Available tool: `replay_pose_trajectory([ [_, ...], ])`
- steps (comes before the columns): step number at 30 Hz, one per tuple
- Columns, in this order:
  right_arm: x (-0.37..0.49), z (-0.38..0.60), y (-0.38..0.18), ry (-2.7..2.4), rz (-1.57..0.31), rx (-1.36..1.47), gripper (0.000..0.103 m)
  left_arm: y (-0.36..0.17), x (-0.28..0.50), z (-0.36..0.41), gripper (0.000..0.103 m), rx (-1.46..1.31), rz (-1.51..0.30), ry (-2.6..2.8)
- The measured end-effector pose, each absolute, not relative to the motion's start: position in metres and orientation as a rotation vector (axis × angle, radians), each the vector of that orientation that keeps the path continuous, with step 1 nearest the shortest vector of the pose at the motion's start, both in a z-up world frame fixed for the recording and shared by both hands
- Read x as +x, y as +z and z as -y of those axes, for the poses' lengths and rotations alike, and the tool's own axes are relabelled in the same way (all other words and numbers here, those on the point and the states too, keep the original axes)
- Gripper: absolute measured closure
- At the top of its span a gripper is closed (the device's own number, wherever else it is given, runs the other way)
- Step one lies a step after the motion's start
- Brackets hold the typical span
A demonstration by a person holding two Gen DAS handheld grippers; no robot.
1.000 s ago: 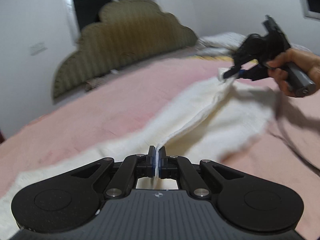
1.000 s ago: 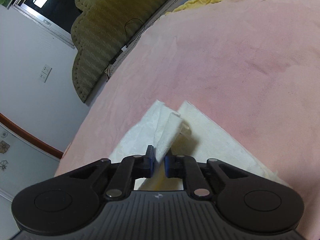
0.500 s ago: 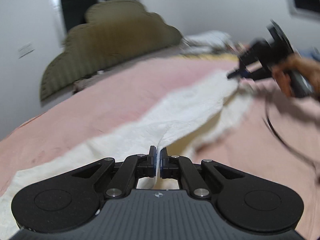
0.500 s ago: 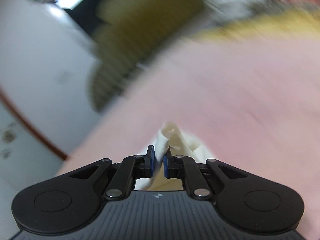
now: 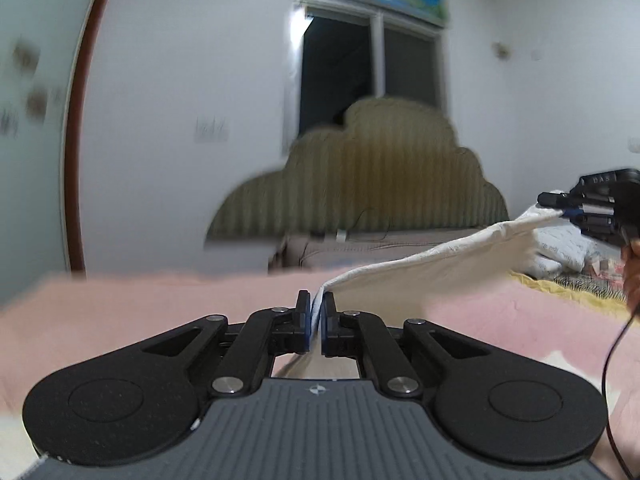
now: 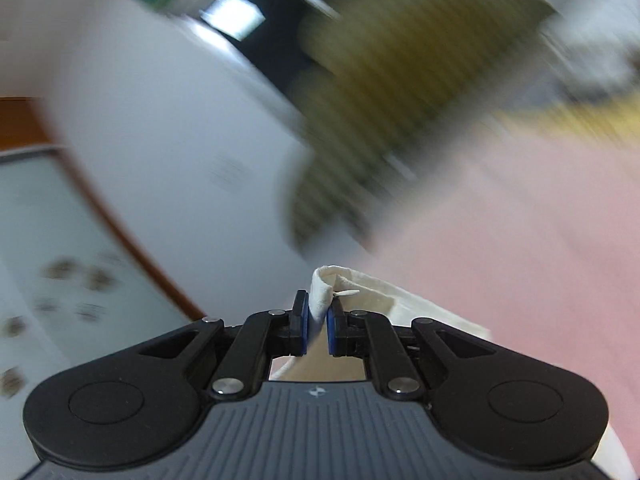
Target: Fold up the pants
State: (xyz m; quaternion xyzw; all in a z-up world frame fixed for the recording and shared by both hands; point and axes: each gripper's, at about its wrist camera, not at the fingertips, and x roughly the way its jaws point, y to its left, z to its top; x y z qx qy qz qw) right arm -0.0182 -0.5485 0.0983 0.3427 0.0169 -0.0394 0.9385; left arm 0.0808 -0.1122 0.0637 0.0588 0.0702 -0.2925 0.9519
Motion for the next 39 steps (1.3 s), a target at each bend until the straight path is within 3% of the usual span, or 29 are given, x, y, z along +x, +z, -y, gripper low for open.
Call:
replay_pose_trajectory([
  [2, -0.042, 0.548, 0.086, -0.138, -0.072, 0.708, 0.094, 0.047, 0.065, 0.127, 0.097, 0.254, -0.217, -0.692],
  [6, -0.097, 0.566, 0.008, -0.391, -0.29, 0.812, 0.094, -0.015, 0.032, 0.157, 0.093, 0.444, -0.387, -0.93],
  [12, -0.16, 0.576, -0.062, -0.49, -0.364, 0.977, 0.094, -0.048, 0.007, 0.172, 0.093, 0.561, -0.393, -0.967],
  [19, -0.144, 0.571, -0.059, -0.508, -0.438, 0.876, 0.093, -0.048, 0.008, 0.166, 0.092, 0.629, -0.391, -0.975],
  [22, -0.151, 0.566, -0.051, -0.606, -0.421, 0.887, 0.076, -0.048, 0.009, 0.16, 0.091, 0.614, -0.396, -0.982],
  [26, -0.178, 0.549, -0.028, -0.688, -0.301, 0.772, 0.072, -0.037, 0.014, 0.147, 0.091, 0.537, -0.424, -1.002],
  [29, -0.157, 0.531, -0.018, -0.503, -0.346, 0.728, 0.071, -0.032, 0.017, 0.146, 0.091, 0.497, -0.431, -0.993],
  [35, -0.151, 0.523, -0.038, -0.458, -0.364, 0.946, 0.071, -0.039, 0.015, 0.149, 0.082, 0.528, -0.409, -0.961],
  [37, -0.16, 0.526, -0.047, -0.438, -0.368, 1.042, 0.071, -0.043, 0.015, 0.153, 0.07, 0.554, -0.394, -0.951],
  [39, -0.168, 0.523, -0.049, -0.447, -0.38, 1.058, 0.071, -0.047, 0.014, 0.156, 0.065, 0.587, -0.362, -0.936],
])
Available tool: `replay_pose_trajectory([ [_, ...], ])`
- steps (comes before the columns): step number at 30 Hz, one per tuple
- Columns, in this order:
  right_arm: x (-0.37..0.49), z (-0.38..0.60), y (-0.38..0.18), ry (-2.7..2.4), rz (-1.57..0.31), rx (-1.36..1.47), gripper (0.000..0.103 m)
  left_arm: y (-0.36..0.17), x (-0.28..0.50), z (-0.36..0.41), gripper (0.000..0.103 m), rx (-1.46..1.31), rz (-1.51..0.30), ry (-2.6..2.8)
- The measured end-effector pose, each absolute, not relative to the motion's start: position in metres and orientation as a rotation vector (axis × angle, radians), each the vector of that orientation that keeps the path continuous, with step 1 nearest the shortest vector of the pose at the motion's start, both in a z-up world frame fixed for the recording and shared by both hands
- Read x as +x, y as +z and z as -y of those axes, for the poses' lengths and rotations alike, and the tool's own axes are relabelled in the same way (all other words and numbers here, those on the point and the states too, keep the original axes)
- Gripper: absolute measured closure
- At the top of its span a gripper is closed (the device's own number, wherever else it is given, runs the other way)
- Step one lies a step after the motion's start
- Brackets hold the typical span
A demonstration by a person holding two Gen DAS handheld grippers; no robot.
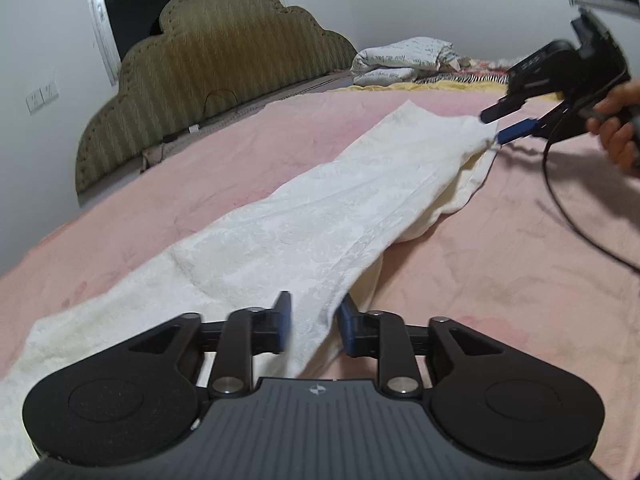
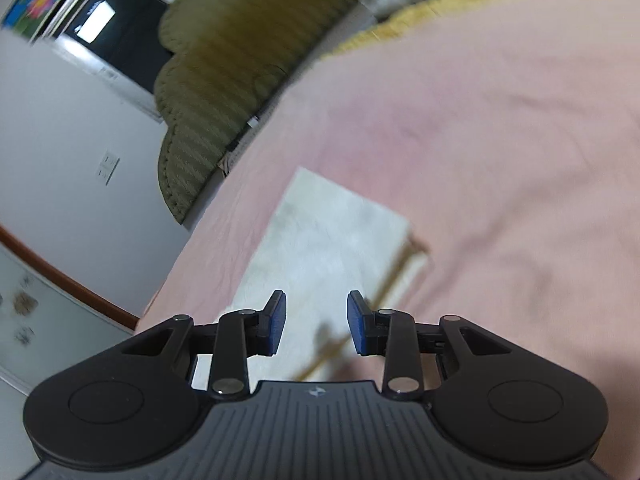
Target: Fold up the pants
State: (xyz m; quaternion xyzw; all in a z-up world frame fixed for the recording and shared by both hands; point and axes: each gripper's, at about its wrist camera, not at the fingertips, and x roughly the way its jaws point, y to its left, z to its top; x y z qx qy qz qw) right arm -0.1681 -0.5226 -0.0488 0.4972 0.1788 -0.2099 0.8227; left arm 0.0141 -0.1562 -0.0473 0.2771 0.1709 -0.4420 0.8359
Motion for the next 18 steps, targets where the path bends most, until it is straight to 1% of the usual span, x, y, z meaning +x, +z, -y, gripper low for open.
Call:
replay_pose_trajectory([
  [3, -0.173, 0.521, -0.047, -0.456, -0.397, 1.041, 0.071, -0.052, 0.012, 0.16, 0.065, 0.618, -0.337, -0.934],
  [5, -0.173, 0.521, -0.048, -0.462, -0.393, 1.053, 0.071, -0.053, 0.015, 0.162, 0.066, 0.613, -0.36, -0.944],
  [6, -0.171, 0.522, -0.049, -0.447, -0.383, 1.059, 0.071, -0.054, 0.017, 0.162, 0.076, 0.601, -0.375, -0.946],
  [7, -0.167, 0.523, -0.051, -0.435, -0.386, 1.061, 0.07, -0.054, 0.019, 0.162, 0.082, 0.586, -0.392, -0.951],
  [10, -0.154, 0.528, -0.061, -0.444, -0.415, 1.088, 0.07, -0.052, 0.022, 0.16, 0.088, 0.554, -0.412, -0.953],
  [13, -0.155, 0.533, -0.071, -0.439, -0.352, 1.157, 0.07, -0.051, 0.023, 0.158, 0.092, 0.54, -0.415, -0.95],
  [14, -0.156, 0.533, -0.071, -0.432, -0.337, 1.149, 0.072, -0.05, 0.023, 0.157, 0.093, 0.533, -0.417, -0.952],
  [15, -0.157, 0.531, -0.07, -0.437, -0.335, 1.125, 0.079, -0.048, 0.023, 0.155, 0.094, 0.526, -0.419, -0.955],
  [16, -0.159, 0.529, -0.068, -0.442, -0.335, 1.111, 0.098, -0.046, 0.023, 0.153, 0.096, 0.519, -0.42, -0.955],
  [18, -0.167, 0.525, -0.065, -0.427, -0.321, 1.109, 0.098, -0.041, 0.021, 0.146, 0.096, 0.505, -0.419, -0.964],
])
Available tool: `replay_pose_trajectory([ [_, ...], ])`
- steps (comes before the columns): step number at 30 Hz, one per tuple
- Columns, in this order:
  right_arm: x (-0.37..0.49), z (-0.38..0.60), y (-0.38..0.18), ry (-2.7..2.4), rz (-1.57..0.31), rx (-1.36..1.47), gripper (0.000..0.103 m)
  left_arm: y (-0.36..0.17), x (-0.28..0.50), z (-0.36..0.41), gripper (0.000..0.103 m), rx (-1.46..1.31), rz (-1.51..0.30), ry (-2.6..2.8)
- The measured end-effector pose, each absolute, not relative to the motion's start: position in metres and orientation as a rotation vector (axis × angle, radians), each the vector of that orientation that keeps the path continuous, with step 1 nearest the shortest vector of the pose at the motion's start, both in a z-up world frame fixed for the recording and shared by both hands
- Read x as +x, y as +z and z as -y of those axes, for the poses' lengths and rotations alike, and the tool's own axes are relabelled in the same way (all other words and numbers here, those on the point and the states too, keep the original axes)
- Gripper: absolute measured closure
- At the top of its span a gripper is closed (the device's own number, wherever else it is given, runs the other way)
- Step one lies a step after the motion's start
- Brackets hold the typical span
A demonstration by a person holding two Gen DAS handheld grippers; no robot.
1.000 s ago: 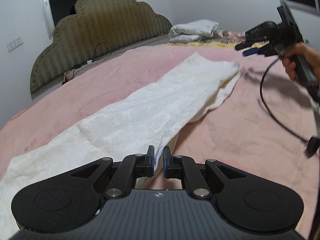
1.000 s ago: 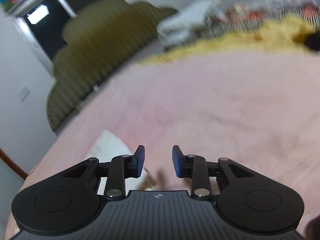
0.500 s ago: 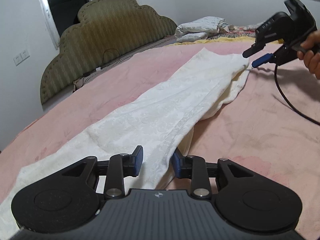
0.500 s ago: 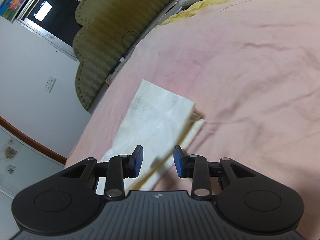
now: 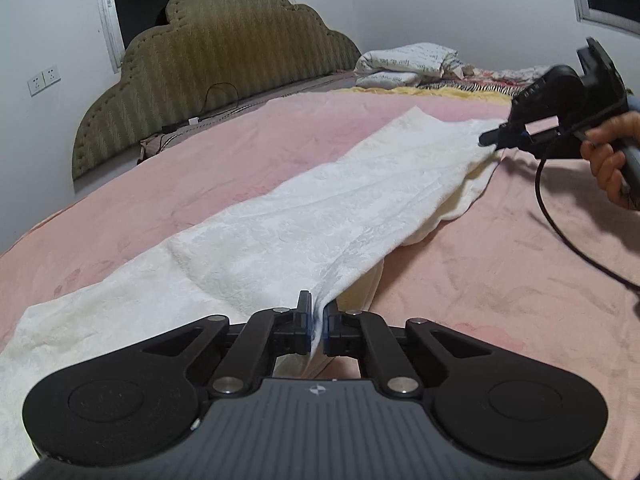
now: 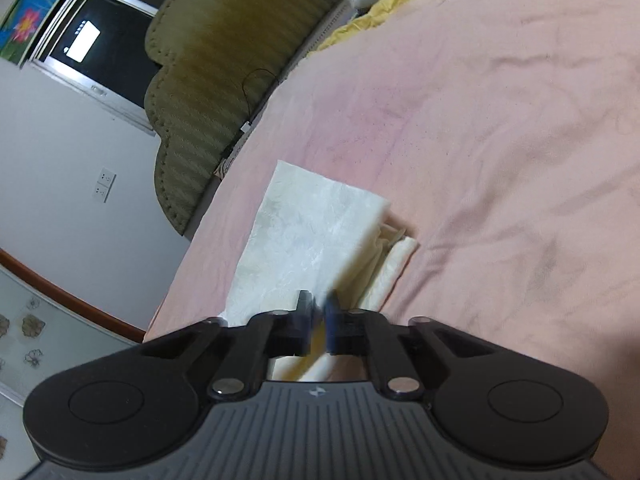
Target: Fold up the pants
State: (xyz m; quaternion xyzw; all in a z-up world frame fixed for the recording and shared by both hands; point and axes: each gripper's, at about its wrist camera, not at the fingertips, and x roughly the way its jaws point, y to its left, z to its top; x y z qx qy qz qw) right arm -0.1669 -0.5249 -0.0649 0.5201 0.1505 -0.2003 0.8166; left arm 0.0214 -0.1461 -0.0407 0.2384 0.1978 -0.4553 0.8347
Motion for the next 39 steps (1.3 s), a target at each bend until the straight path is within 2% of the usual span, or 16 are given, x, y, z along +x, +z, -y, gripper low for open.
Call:
replay_pose_trajectory([
  [5, -0.167, 0.525, -0.065, -0.43, -0.41, 1.073, 0.095, -0.048, 0.022, 0.149, 0.094, 0.567, -0.448, -0.98],
  [6, -0.168, 0.527, -0.068, -0.44, -0.411, 1.114, 0.094, -0.049, 0.021, 0.15, 0.087, 0.577, -0.44, -0.965],
  [9, -0.174, 0.528, -0.066, -0.432, -0.436, 1.196, 0.091, -0.044, 0.02, 0.144, 0.077, 0.538, -0.451, -0.966],
  [10, -0.176, 0.526, -0.063, -0.41, -0.451, 1.207, 0.084, -0.04, 0.022, 0.142, 0.068, 0.509, -0.459, -0.97],
  [11, -0.176, 0.522, -0.061, -0.381, -0.452, 1.22, 0.071, -0.037, 0.023, 0.139, 0.064, 0.477, -0.463, -0.974],
  [12, -0.177, 0.517, -0.06, -0.344, -0.441, 1.234, 0.063, -0.033, 0.024, 0.137, 0.059, 0.444, -0.462, -0.977],
  [13, -0.175, 0.51, -0.06, -0.306, -0.436, 1.25, 0.043, -0.029, 0.025, 0.136, 0.057, 0.407, -0.46, -0.977],
  [14, -0.171, 0.505, -0.06, -0.279, -0.436, 1.259, 0.031, -0.027, 0.026, 0.135, 0.056, 0.377, -0.46, -0.972],
  [19, -0.153, 0.498, -0.06, -0.29, -0.411, 1.224, 0.031, -0.024, 0.025, 0.134, 0.046, 0.349, -0.458, -0.934],
  [24, -0.151, 0.514, -0.065, -0.378, -0.266, 1.166, 0.035, -0.016, 0.021, 0.125, 0.044, 0.291, -0.44, -0.946],
  [27, -0.154, 0.531, -0.072, -0.459, -0.213, 1.177, 0.051, -0.009, 0.032, 0.119, 0.036, 0.2, -0.469, -0.959],
  [29, -0.153, 0.541, -0.078, -0.474, -0.198, 1.192, 0.081, -0.01, 0.043, 0.115, 0.035, 0.14, -0.507, -0.935],
  [30, -0.152, 0.545, -0.083, -0.481, -0.196, 1.201, 0.087, -0.011, 0.049, 0.114, 0.035, 0.116, -0.53, -0.918],
  [33, -0.155, 0.548, -0.086, -0.47, -0.174, 1.221, 0.09, -0.016, 0.066, 0.107, 0.035, 0.042, -0.606, -0.867],
  [39, -0.127, 0.512, -0.027, -0.456, -0.196, 0.852, 0.09, -0.022, 0.1, 0.081, 0.034, -0.258, -0.756, -0.839],
])
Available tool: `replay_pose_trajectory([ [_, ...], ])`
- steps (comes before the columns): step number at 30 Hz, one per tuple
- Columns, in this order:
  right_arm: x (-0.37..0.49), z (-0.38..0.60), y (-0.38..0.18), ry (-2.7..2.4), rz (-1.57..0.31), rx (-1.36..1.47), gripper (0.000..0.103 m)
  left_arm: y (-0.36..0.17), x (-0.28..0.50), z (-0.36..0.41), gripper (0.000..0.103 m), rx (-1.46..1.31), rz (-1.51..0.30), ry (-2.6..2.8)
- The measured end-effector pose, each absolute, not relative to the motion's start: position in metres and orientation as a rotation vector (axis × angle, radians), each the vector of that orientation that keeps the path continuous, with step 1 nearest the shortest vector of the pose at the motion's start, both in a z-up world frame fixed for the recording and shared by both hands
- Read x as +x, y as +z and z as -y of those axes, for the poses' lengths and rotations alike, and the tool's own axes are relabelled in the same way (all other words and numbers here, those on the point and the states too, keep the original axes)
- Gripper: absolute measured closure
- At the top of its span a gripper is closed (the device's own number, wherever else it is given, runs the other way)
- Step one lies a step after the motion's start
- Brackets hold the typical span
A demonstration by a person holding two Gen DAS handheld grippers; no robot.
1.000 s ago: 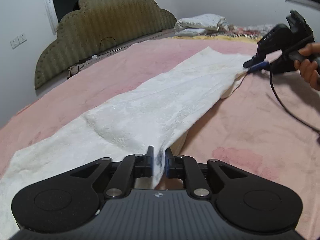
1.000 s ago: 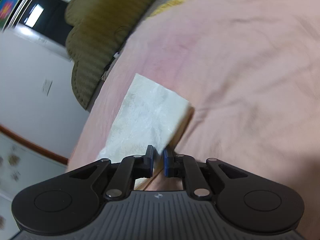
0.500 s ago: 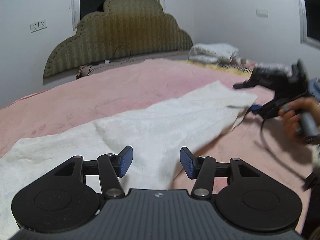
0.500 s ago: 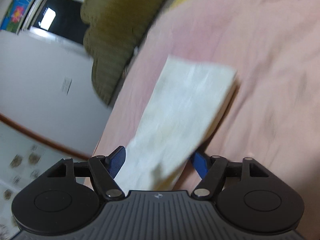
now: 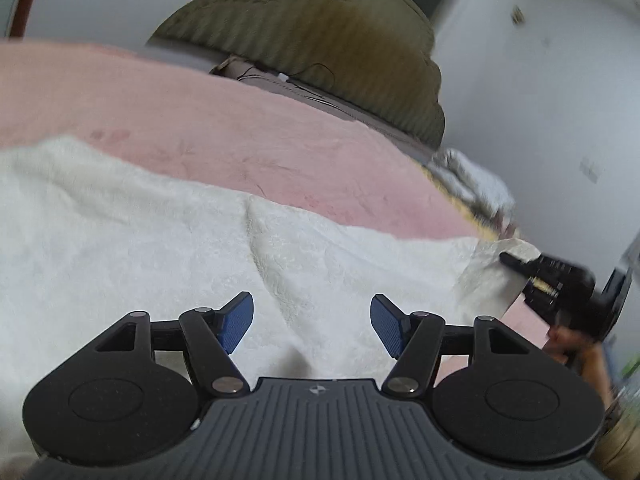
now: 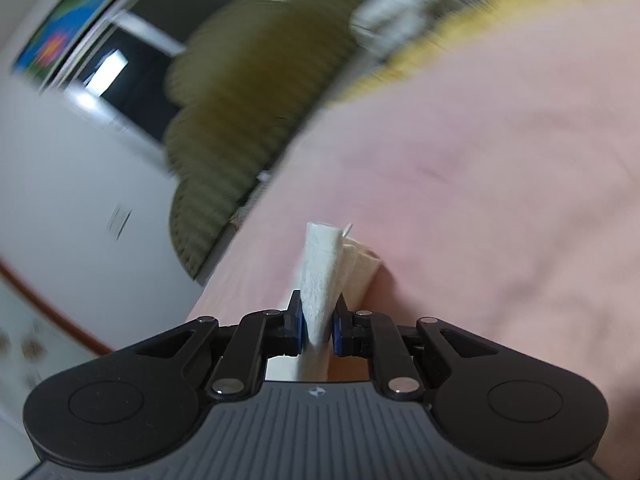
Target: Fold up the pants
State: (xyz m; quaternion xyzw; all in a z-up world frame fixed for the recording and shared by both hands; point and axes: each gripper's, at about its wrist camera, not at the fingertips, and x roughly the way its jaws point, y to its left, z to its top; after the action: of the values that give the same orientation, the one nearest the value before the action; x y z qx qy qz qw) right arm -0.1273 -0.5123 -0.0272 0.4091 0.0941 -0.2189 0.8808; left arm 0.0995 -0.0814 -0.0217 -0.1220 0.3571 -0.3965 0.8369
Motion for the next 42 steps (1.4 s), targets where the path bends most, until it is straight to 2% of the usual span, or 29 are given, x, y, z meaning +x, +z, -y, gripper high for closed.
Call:
replay_pose_trajectory([
  [3, -0.098, 0.464, 0.008, -0.396, -0.247, 0.535, 0.09, -0.023, 0.115, 0.071, 0.031, -0.449, -0.812, -0.875],
  [9, -0.055, 0.356, 0.02, -0.222, -0.327, 0.124, 0.09, -0.037, 0.149, 0.087, 0.002, -0.909, -0.956, -1.028],
  [15, -0.048, 0.303, 0.013, -0.092, -0.371, 0.039, 0.09, -0.062, 0.17, 0.133, 0.002, -1.003, -1.139, -1.003],
  [17, -0.047, 0.295, 0.011, -0.054, -0.39, 0.038, 0.09, -0.068, 0.176, 0.138, 0.006, -1.019, -1.16, -0.973],
  [20, -0.048, 0.281, 0.01, 0.001, -0.406, -0.011, 0.09, -0.068, 0.186, 0.131, 0.028, -1.014, -1.142, -0.968],
  [22, -0.048, 0.269, 0.01, 0.042, -0.411, -0.063, 0.09, -0.061, 0.19, 0.126, 0.062, -0.935, -1.134, -0.966],
  [23, -0.049, 0.259, 0.008, 0.064, -0.413, -0.1, 0.09, -0.055, 0.19, 0.123, 0.071, -0.87, -1.118, -0.952],
  [24, -0.048, 0.251, 0.007, 0.075, -0.414, -0.135, 0.09, -0.048, 0.19, 0.118, 0.088, -0.795, -1.098, -0.936],
  [31, -0.025, 0.206, 0.012, 0.215, -0.405, -0.2, 0.09, 0.002, 0.169, 0.073, 0.097, -0.362, -0.856, -0.745],
  [37, 0.009, 0.163, 0.006, 0.323, -0.422, -0.236, 0.089, 0.01, 0.164, 0.06, 0.096, -0.097, -0.758, -0.559],
  [39, 0.021, 0.153, -0.001, 0.336, -0.476, -0.241, 0.087, 0.002, 0.162, 0.063, 0.094, -0.015, -0.768, -0.531],
  [41, 0.027, 0.147, -0.005, 0.335, -0.538, -0.237, 0.075, -0.005, 0.161, 0.067, 0.092, 0.031, -0.777, -0.521],
  [42, 0.026, 0.147, -0.005, 0.345, -0.552, -0.238, 0.074, -0.01, 0.157, 0.063, 0.09, 0.046, -0.768, -0.517],
])
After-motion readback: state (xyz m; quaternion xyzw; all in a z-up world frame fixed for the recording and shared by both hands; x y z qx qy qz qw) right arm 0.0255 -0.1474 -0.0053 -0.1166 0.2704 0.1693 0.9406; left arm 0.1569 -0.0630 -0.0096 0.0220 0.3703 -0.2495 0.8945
